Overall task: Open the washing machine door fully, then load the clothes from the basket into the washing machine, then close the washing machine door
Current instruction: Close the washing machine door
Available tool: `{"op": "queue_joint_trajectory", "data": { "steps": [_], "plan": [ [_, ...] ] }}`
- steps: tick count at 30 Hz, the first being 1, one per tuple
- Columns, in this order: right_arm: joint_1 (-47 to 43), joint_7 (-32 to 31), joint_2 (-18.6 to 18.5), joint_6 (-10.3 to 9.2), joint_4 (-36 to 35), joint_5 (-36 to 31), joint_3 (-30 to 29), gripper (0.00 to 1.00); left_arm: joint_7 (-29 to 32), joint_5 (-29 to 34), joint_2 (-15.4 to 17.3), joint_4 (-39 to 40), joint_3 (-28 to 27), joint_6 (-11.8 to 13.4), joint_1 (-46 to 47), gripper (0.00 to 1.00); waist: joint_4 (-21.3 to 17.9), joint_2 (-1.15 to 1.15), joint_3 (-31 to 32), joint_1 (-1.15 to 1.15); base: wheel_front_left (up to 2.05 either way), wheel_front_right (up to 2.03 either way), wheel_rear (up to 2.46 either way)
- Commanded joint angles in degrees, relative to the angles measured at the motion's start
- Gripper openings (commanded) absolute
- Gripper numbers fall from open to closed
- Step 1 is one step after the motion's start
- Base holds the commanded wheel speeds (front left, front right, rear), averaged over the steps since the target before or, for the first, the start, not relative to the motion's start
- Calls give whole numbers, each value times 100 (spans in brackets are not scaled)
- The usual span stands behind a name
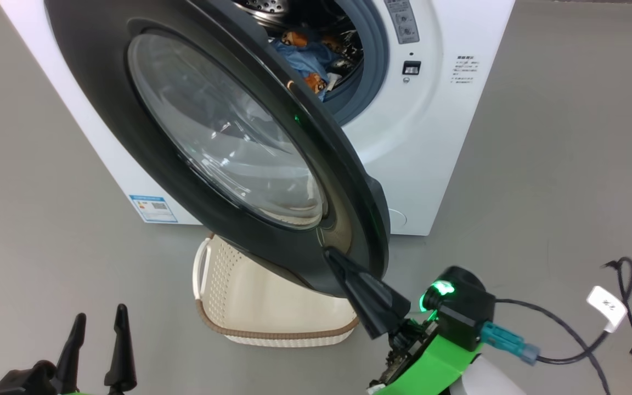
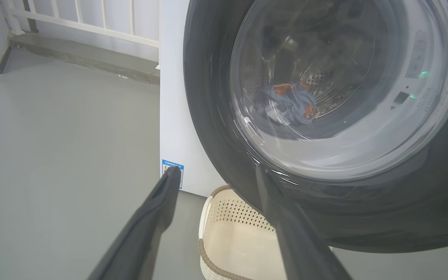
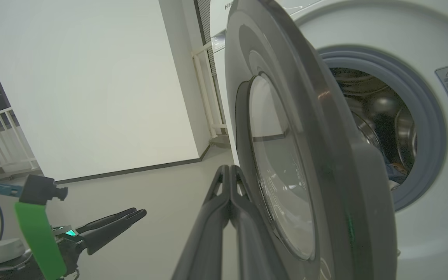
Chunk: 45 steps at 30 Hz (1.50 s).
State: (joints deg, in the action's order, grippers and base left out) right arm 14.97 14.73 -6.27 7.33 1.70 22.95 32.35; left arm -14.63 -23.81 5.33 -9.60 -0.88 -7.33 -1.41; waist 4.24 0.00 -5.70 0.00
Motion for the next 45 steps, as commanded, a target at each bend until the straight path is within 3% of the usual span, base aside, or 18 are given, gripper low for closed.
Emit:
{"op": "queue_joint_trajectory", "data": {
  "steps": [1,15,45],
  "plan": [
    [-45,27,67,16,-33,88,129,0,-37,47,55,139,-172,-15,82,100,27,0,-18,0,0,0,0],
    [78,27,101,16,1440,215,88,0,-37,-8,41,17,-20,-15,193,100,130,0,-149,0,0,0,0],
    [1154,27,302,16,1610,-62,-1424,0,-37,113,-17,141,83,-15,662,100,236,0,-747,0,0,0,0]
  ]
}}
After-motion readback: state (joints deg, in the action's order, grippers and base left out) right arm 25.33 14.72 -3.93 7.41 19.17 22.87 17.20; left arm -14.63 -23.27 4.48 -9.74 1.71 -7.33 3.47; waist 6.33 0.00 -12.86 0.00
